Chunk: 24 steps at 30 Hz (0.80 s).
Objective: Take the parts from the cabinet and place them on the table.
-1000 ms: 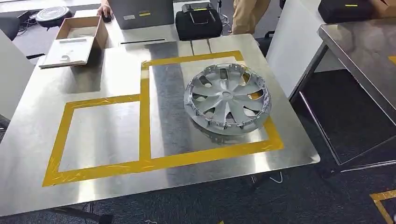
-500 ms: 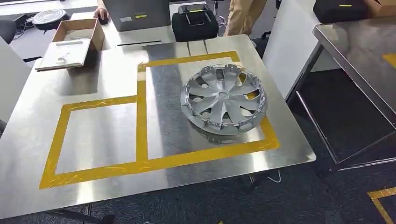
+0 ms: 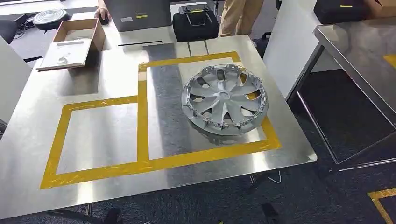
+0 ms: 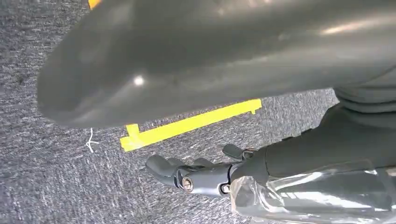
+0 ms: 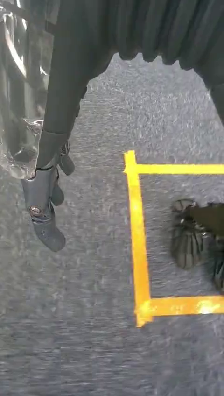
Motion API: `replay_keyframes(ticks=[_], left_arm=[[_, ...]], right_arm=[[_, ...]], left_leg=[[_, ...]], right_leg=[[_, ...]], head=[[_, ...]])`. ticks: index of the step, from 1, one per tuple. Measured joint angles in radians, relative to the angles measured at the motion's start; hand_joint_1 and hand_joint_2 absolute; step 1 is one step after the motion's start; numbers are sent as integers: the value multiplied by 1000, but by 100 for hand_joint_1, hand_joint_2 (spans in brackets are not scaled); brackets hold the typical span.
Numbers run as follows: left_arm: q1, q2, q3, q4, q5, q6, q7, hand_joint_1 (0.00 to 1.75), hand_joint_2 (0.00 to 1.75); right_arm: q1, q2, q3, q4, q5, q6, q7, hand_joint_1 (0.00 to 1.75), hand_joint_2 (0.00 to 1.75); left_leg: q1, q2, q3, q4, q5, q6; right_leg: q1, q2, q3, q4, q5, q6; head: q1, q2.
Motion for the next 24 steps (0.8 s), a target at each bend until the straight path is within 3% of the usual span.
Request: replay_keyframes(ticks=[6, 12, 13, 15, 16, 17, 18, 20, 21, 22, 23, 24], left_arm=[[-3, 3, -31, -13, 10, 7, 11, 0, 0], [-4, 10, -89, -19, 83, 18, 16, 0, 0], [-3, 16, -100, -19, 92, 23, 16, 0, 0], [-3, 20, -121, -20, 103, 28, 16, 0, 0], [-2, 21, -129, -23, 105, 29, 16, 0, 0], [-3, 20, -138, -26, 109, 29, 16, 0, 0], [-4, 21, -145, -27, 111, 29, 16, 0, 0], [-5, 21, -153, -27, 111, 29, 16, 0, 0], [-5, 21, -157, -27, 111, 30, 16, 0, 0], [-4, 21, -161, -27, 111, 30, 16, 0, 0], [-4, 21, -164, -27, 111, 29, 16, 0, 0], [-4, 20, -166, -27, 111, 29, 16, 0, 0]], right_arm=[[-5, 10, 46, 15, -21, 16, 5, 0, 0], [10, 12, 98, 17, -122, 16, 10, 0, 0], [13, 13, 108, 17, -138, 15, 11, 0, 0], [18, 12, 128, 17, -163, 13, 11, 0, 0], [21, 12, 135, 17, -169, 12, 11, 0, 0], [24, 10, 142, 17, -171, 11, 11, 0, 0], [24, 10, 149, 17, -174, 10, 11, 0, 0], [26, 8, 156, 17, -177, 10, 11, 0, 0], [29, 7, 159, 17, -178, 10, 11, 0, 0], [33, 6, 161, 17, -178, 10, 11, 0, 0], [34, 3, 164, 17, -179, 10, 11, 0, 0], [34, 2, 167, 17, -179, 10, 12, 0, 0]], left_leg=[[0, 1, 0, 0, 0, 0], [-1, 0, -1, 1, -1, 0], [-4, 1, -2, 7, -9, 9], [-7, 1, 4, -1, -11, 19], [6, 3, 22, -29, 1, 27], [7, 6, 36, -45, 6, 28], [8, 8, 41, -47, 7, 32], [8, 11, 41, -47, 5, 31], [9, 11, 40, -47, 4, 30], [10, 10, 41, -46, 3, 26], [14, 9, 42, -45, 2, 19], [19, 8, 42, -39, -1, 11]], right_leg=[[0, 0, 0, 0, 0, 0], [-1, 0, 0, -1, 0, 0], [-8, 1, 2, -5, 1, 5], [-6, 3, 7, -13, 1, 10], [-1, 2, 13, -10, 0, 9], [-1, -1, 3, 17, -13, 8], [-2, -1, -26, 79, -48, 2], [-12, -1, -117, 249, -117, 0], [-15, -1, -145, 299, -129, 7], [-21, -2, -150, 303, -121, 17], [-26, -2, -127, 250, -93, 35], [-31, -3, -86, 163, -56, 53]], head=[[0, 0], [0, 0], [0, 0], [-1, 0], [-1, 0], [2, 0], [2, 0], [0, 0], [0, 0], [1, 0], [1, 0], [1, 0]])
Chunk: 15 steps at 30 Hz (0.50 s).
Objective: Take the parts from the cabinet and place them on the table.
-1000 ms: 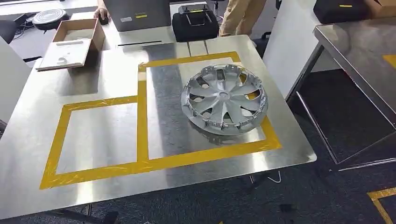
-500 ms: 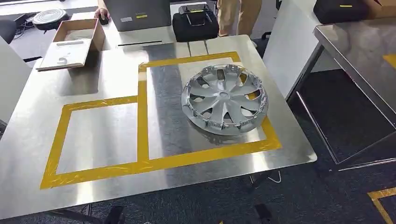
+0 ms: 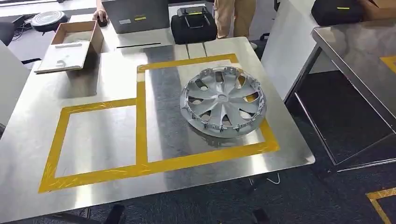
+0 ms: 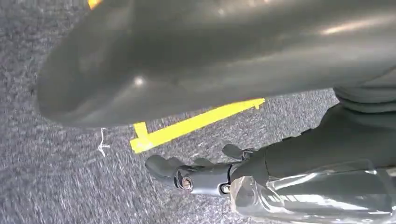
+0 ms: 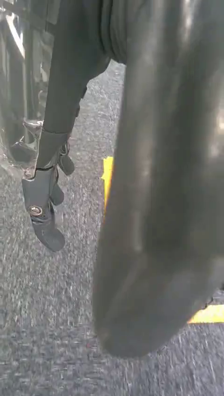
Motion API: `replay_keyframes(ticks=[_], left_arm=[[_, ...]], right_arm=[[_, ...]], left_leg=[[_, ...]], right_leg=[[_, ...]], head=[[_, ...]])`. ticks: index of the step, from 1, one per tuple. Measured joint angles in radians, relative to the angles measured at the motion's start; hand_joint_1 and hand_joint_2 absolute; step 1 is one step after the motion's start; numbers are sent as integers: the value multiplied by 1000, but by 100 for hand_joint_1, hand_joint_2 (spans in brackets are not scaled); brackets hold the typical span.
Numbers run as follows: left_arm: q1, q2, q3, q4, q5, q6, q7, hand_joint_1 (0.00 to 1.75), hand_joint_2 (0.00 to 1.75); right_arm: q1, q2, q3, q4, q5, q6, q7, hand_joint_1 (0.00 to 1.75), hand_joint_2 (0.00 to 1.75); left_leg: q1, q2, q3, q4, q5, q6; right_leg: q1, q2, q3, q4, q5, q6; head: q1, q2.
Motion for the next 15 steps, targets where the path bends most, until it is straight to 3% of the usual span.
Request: replay_keyframes(ticks=[1, 2, 3, 4, 6, 7, 8, 9, 11, 12, 13, 14, 15], left_arm=[[0, 0, -2, 0, 0, 0, 0, 0, 0], [0, 2, -2, -1, 0, 0, 0, 0, 0], [0, 8, -2, -1, 0, 1, 0, 0, 0], [0, 7, -4, -2, 0, 1, 0, 0, 0], [1, 6, -6, -2, 0, 2, 0, 0, 0], [1, 9, -6, -2, 0, 2, 0, 0, 0], [1, 8, -8, -2, 0, 2, 0, 0, 0], [1, 8, -9, -2, 0, 2, 0, 0, 0], [1, 9, -10, -2, 0, 2, 0, 0, 0], [1, 9, -11, -2, 3, 4, 1, 0, 0], [1, 9, -15, -2, 9, 6, 3, 0, 0], [1, 9, -23, -3, 17, 10, 6, 0, 0], [1, 10, -28, -5, 25, 15, 7, 0, 0]], right_arm=[[-1, -1, 2, 0, 0, 0, 0, 0, 0], [-2, 0, 4, 0, 0, 0, 0, 0, 0], [-2, 6, 6, 0, 0, 0, 0, 0, 0], [-1, 2, 6, 0, 0, 0, 1, 0, 0], [0, 2, 7, 0, 0, 0, 3, 0, 0], [0, 3, 7, 0, 0, 0, 3, 0, 0], [-1, 3, 7, 0, 0, 0, 3, 0, 0], [0, 4, 7, 0, 0, 0, 3, 0, 0], [0, 4, 8, 0, -1, 0, 3, 0, 0], [2, 3, 8, 0, -10, 0, 3, 0, 0], [3, 3, 11, 0, -20, -1, 3, 0, 0], [5, 3, 17, 0, -34, -3, 3, 0, 0], [5, 3, 25, 0, -46, -5, 3, 0, 0]], left_leg=[[5, 0, -2, 12, -6, -9], [5, 1, -6, 29, -15, -22], [-2, 0, -10, 41, -25, -32], [-2, 0, -9, 42, -27, -37], [4, 1, -7, 41, -25, -43], [9, 1, -10, 45, -27, -45], [11, 8, -13, 61, -42, -50], [10, 14, -29, 104, -75, -54], [11, 20, -100, 263, -156, -61], [11, 22, -136, 336, -184, -61], [11, 22, -150, 363, -181, -60], [11, 22, -140, 340, -156, -55], [9, 22, -106, 270, -114, -48]], right_leg=[[-6, -1, 51, -99, 37, 16], [-10, -10, 79, -155, 55, 16], [-4, -6, 74, -152, 58, 1], [-2, -5, 72, -142, 55, -22], [5, -5, 71, -141, 57, -37], [-2, -5, 77, -143, 61, -45], [-1, -5, 80, -143, 62, -46], [-1, -6, 81, -143, 63, -50], [3, -6, 80, -143, 62, -52], [6, -7, 79, -143, 61, -52], [8, -7, 80, -142, 60, -54], [11, -6, 82, -142, 59, -55], [15, -6, 84, -143, 57, -57]], head=[[0, 0], [1, 0], [3, 0], [-3, 0], [-5, 0], [-5, 0], [-5, 0], [-8, 0], [-8, 0], [-8, 0], [-8, 0], [-7, 0], [-8, 0]])
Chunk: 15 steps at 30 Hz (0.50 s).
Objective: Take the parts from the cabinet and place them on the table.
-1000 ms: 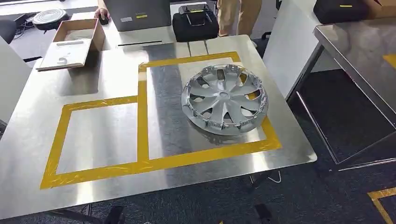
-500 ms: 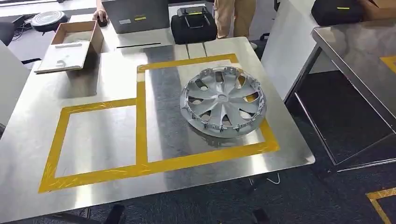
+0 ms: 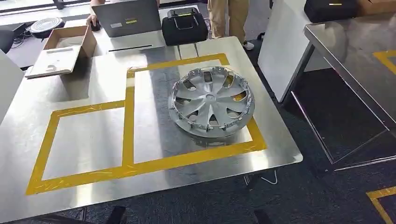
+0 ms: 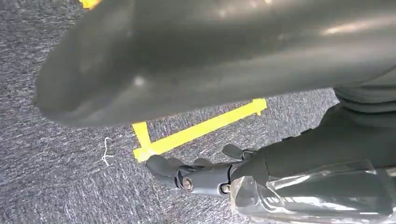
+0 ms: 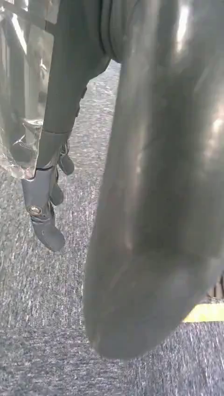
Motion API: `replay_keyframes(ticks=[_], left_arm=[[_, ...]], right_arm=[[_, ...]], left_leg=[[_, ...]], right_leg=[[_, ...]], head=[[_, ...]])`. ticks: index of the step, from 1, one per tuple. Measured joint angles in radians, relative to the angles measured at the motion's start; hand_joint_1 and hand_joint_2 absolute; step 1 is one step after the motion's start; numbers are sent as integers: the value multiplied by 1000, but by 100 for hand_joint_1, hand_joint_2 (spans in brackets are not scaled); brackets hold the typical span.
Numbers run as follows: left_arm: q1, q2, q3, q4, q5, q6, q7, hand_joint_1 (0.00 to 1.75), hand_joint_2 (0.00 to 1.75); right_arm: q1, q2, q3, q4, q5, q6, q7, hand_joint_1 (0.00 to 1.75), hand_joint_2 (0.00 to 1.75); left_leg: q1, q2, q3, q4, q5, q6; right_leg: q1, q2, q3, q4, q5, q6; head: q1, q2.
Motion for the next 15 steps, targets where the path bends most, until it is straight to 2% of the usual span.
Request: replay_keyframes(ticks=[1, 2, 3, 5, 6, 7, 8, 9, 11, 12, 13, 14, 15], left_arm=[[0, 0, -4, -3, 9, 5, 1, 0, 0], [-1, 3, -8, -4, 14, 7, 2, 0, 0], [-4, 5, -13, -5, 20, 9, 3, 0, 0], [-1, 6, -23, -8, 30, 14, 5, 0, 0], [0, 9, -27, -8, 38, 20, 5, 0, 0], [1, 10, -30, -10, 41, 22, 5, 0, 0], [1, 9, -37, -11, 45, 23, 6, 0, 0], [-1, 10, -42, -12, 48, 23, 6, 0, 0], [-2, 8, -48, -13, 51, 22, 8, 0, 0], [-1, 8, -52, -13, 51, 20, 9, 0, 0], [0, 8, -55, -13, 52, 20, 9, 0, 0], [1, 8, -57, -13, 53, 20, 9, 0, 0], [1, 8, -60, -13, 57, 20, 9, 0, 0]], right_arm=[[0, 0, 9, 0, -11, -1, 0, 0, 0], [-1, 2, 15, 0, -19, -1, 1, 0, 0], [-1, 5, 22, 0, -27, -2, 3, 0, 0], [0, 4, 35, 0, -41, -5, 7, 0, 0], [3, 6, 44, 0, -52, -8, 10, 0, 0], [3, 7, 51, -1, -58, -10, 12, 0, 0], [4, 6, 58, -1, -65, -11, 13, 0, 0], [3, 4, 62, -1, -68, -11, 13, 0, 0], [2, 2, 74, -1, -69, -11, 14, 0, 0], [5, 1, 80, -1, -70, -11, 16, 0, 0], [7, 0, 82, -1, -71, -11, 19, 0, 0], [9, -2, 84, -1, -72, -11, 21, 0, 0], [9, -3, 85, -1, -77, -11, 21, 0, 0]], left_leg=[[-4, 0, 52, -104, 49, 14], [-11, 0, 94, -189, 79, 29], [-14, 5, 105, -204, 58, 33], [-21, 5, 102, -209, 63, 37], [-23, 3, 101, -210, 63, 39], [-23, 2, 109, -228, 69, 44], [-11, 4, 125, -253, 84, 42], [-10, 3, 130, -265, 89, 52], [-12, 2, 128, -265, 89, 52], [-14, 1, 126, -264, 89, 52], [-15, 0, 124, -263, 90, 52], [-15, -1, 124, -261, 91, 51], [-15, -1, 124, -258, 90, 51]], right_leg=[[4, 1, 4, 0, -1, 0], [6, 2, 6, -1, -2, -2], [10, 2, 3, -2, -3, 1], [6, 0, 1, -3, -3, 5], [5, -2, 2, -8, -3, 11], [10, -3, 9, -17, 0, 18], [8, -5, 3, -3, -10, 17], [10, -4, -15, 34, -34, 12], [8, -3, -89, 182, -97, 3], [6, -3, -127, 257, -123, 4], [6, -3, -147, 292, -126, 12], [5, -3, -136, 269, -110, 22], [3, -3, -103, 203, -79, 35]], head=[[0, 0], [0, 0], [2, 0], [-1, 0], [0, 0], [-2, 0], [1, 0], [3, 0], [3, 0], [3, 0], [3, 0], [3, 0], [3, 0]])
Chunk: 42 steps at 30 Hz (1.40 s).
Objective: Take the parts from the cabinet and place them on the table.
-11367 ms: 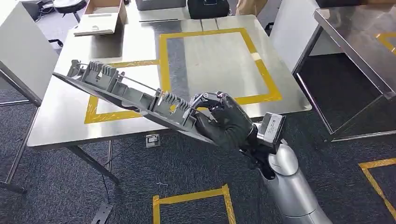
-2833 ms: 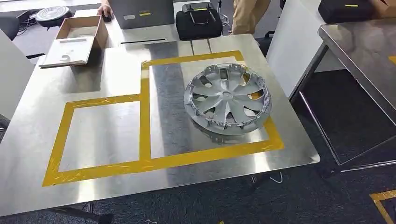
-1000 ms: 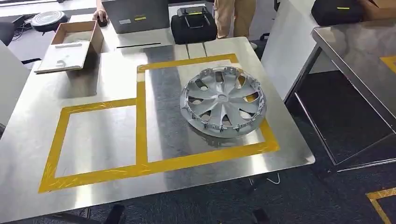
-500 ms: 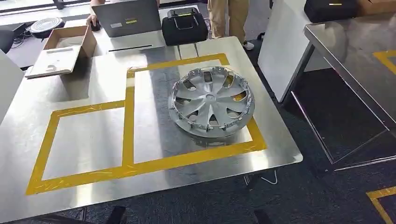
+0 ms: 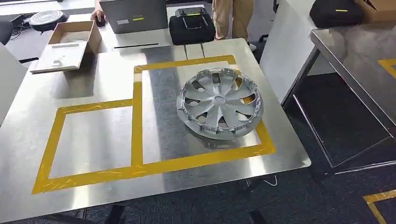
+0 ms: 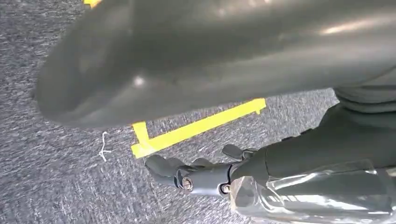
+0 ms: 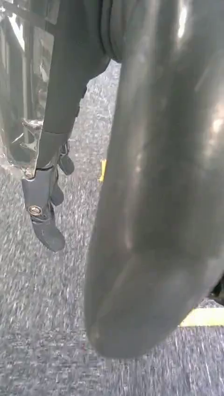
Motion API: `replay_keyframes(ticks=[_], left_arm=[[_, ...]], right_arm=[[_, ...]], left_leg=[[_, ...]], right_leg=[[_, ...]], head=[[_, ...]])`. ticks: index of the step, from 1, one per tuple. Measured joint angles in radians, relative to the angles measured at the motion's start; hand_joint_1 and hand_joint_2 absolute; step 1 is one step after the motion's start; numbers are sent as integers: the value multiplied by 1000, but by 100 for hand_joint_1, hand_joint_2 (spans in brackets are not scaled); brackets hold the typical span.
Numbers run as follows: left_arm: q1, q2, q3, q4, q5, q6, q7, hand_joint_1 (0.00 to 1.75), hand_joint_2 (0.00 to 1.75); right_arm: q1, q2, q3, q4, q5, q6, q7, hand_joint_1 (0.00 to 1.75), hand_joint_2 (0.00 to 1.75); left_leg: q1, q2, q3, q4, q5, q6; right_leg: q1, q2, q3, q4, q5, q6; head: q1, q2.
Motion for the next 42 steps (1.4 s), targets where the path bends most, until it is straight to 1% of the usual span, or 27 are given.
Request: replay_keyframes(ticks=[2, 4, 6, 8, 10, 12, 13, 14, 15, 17, 18, 19, 22, 23, 24, 26, 28, 29, 30, 32, 33, 34, 37, 38, 39, 40, 42], left_arm=[[-1, 0, -10, 0, 9, 0, 0, 0, 0], [-1, 1, -17, 0, 23, 3, 0, 0, 0], [-1, 2, -29, 0, 35, 5, 0, 0, 0], [0, 5, -39, 0, 43, 6, 0, 0, 0], [0, 5, -43, 0, 44, 8, 0, 0, 0], [0, 8, -50, 0, 45, 10, 0, 0, 0], [0, 8, -53, 0, 46, 11, 0, 0, 0], [0, 8, -55, 0, 46, 11, 0, 0, 0], [0, 8, -57, 0, 46, 11, 0, 0, 0], [-1, 9, -59, 0, 46, 11, 0, 0, 0], [-5, 12, -59, 0, 46, 11, 0, 0, 0], [-7, 11, -61, 0, 46, 11, 0, 0, 0], [-6, 15, -66, 0, 55, 11, 0, 0, 0], [-8, 15, -68, 0, 56, 11, 0, 0, 0], [-11, 12, -71, 0, 58, 11, 0, 0, 0], [-14, 13, -75, 0, 64, 13, 0, 0, 0], [-14, 12, -82, 0, 66, 13, 0, 0, 0], [-13, 11, -84, 0, 70, 13, 0, 0, 0], [-13, 11, -86, 0, 75, 14, 0, 0, 0], [-14, 11, -91, 0, 84, 15, 0, 0, 0], [-15, 11, -95, 0, 88, 16, 0, 0, 0], [-15, 11, -98, -1, 91, 18, -1, 0, 0], [-14, 12, -106, -1, 97, 19, -2, 0, 0], [-11, 15, -108, 0, 98, 20, -2, 0, 0], [-9, 15, -110, 0, 100, 21, -2, 0, 0], [-7, 16, -113, 0, 110, 22, -2, 0, 0], [-9, 19, -116, 0, 118, 24, -2, 0, 0]], right_arm=[[-1, -4, 9, 0, -16, -2, 0, 0, 0], [0, -5, 24, -2, -36, -7, 0, 0, 0], [2, -6, 35, -2, -51, -10, 2, 0, 0], [1, -6, 48, -3, -61, -11, 3, 0, 0], [1, -7, 57, -5, -64, -14, 3, 0, 0], [4, -7, 66, -5, -64, -14, 3, 0, 0], [4, -9, 69, -5, -64, -14, 3, 0, 0], [5, -9, 70, -5, -65, -14, 3, 0, 0], [5, -10, 71, -5, -65, -14, 3, 0, 0], [5, -9, 72, -5, -65, -14, 3, 0, 0], [5, -8, 74, -6, -65, -14, 3, 0, 0], [6, -8, 76, -7, -66, -14, 3, 0, 0], [6, -8, 86, -8, -81, -14, 3, 0, 0], [8, -9, 88, -8, -85, -15, 3, 0, 0], [9, -13, 90, -8, -87, -15, 3, 0, 0], [8, -13, 95, -8, -93, -17, 3, 0, 0], [8, -16, 97, -8, -98, -17, 3, 0, 0], [8, -17, 99, -8, -102, -18, 3, 0, 0], [8, -19, 102, -8, -105, -18, 3, 0, 0], [7, -23, 112, -9, -118, -19, 3, 0, 0], [4, -25, 117, -11, -121, -20, 3, 0, 0], [2, -26, 122, -14, -126, -20, 3, 0, 0], [3, -26, 130, -14, -130, -20, 3, 0, 0], [6, -26, 133, -14, -132, -20, 5, 0, 0], [2, -26, 138, -14, -136, -21, 5, 0, 0], [1, -27, 143, -14, -143, -22, 6, 0, 0], [3, -28, 153, -14, -155, -24, 6, 0, 0]], left_leg=[[0, -2, -3, 14, -4, -7], [-9, -3, -10, 30, -9, -17], [-5, -3, -14, 27, -1, -29], [-2, -3, -23, 37, -8, -38], [4, -1, -55, 132, -105, -54], [10, 0, -110, 295, -192, -63], [13, 1, -121, 344, -209, -66], [14, 1, -108, 340, -203, -66], [15, 2, -63, 277, -174, -64], [14, 2, 66, 82, -109, -55], [11, 1, 108, 5, -115, -47], [4, 2, 104, 10, -106, -44], [-6, 1, 93, 10, -88, -21], [3, 3, 83, -10, -65, -10], [3, 6, 77, -14, -53, -4], [1, 5, 45, -14, -29, 6], [-3, 6, 18, -12, -6, 8], [-5, 6, 3, -12, 5, 7], [-5, 6, -11, -10, 16, 6], [-5, 6, -38, -3, 34, 0], [-5, 5, -47, 7, 39, -5], [-11, 5, -60, 17, 44, -11], [-6, 4, -62, 14, 68, -27], [-5, 1, -65, 13, 78, -33], [-1, 1, -77, 28, 41, -40], [3, 1, -91, 75, -27, -48], [10, 2, -128, 224, -142, -61]], right_leg=[[-5, 0, 101, -197, 73, 19], [-2, 1, 101, -216, 86, -7], [4, 1, 97, -211, 91, -20], [-8, 0, 96, -217, 105, -37], [-7, -1, 83, -217, 116, -50], [-6, -2, 67, -216, 128, -48], [-5, -2, 58, -215, 133, -47], [-5, -2, 51, -215, 139, -45], [-5, -1, 44, -215, 145, -43], [-5, 0, 37, -216, 156, -37], [-7, -1, 36, -216, 161, -32], [1, -1, 34, -219, 168, -22], [-8, -3, 33, -228, 190, -2], [-5, -3, 28, -225, 191, 1], [-6, -1, 11, -203, 161, -6], [-5, -1, -38, -66, 51, -29], [-5, -1, -68, 79, -16, -27], [-6, -1, -58, 97, -11, -17], [-6, -1, -27, 73, 10, -3], [-6, -1, 101, -100, 61, 15], [-6, -1, 167, -192, 55, 9], [1, 0, 204, -257, 31, -5], [7, 1, 178, -241, 46, -23], [-5, -1, 168, -248, 60, -34], [-5, -5, 158, -247, 71, -42], [-6, -5, 145, -246, 84, -50], [-5, -5, 117, -244, 107, -50]], head=[[0, 0], [-2, 0], [-2, 0], [-1, 0], [-11, 0], [-10, 0], [-10, 0], [-10, 0], [-10, 0], [-10, 0], [-10, 0], [-8, 0], [-9, 0], [-9, 0], [-7, 0], [-3, 0], [-3, 0], [-4, 0], [-4, 0], [-4, 0], [-4, 0], [-4, 0], [-10, 0], [-9, 0], [-5, 0], [-8, 0], [-8, 0]])
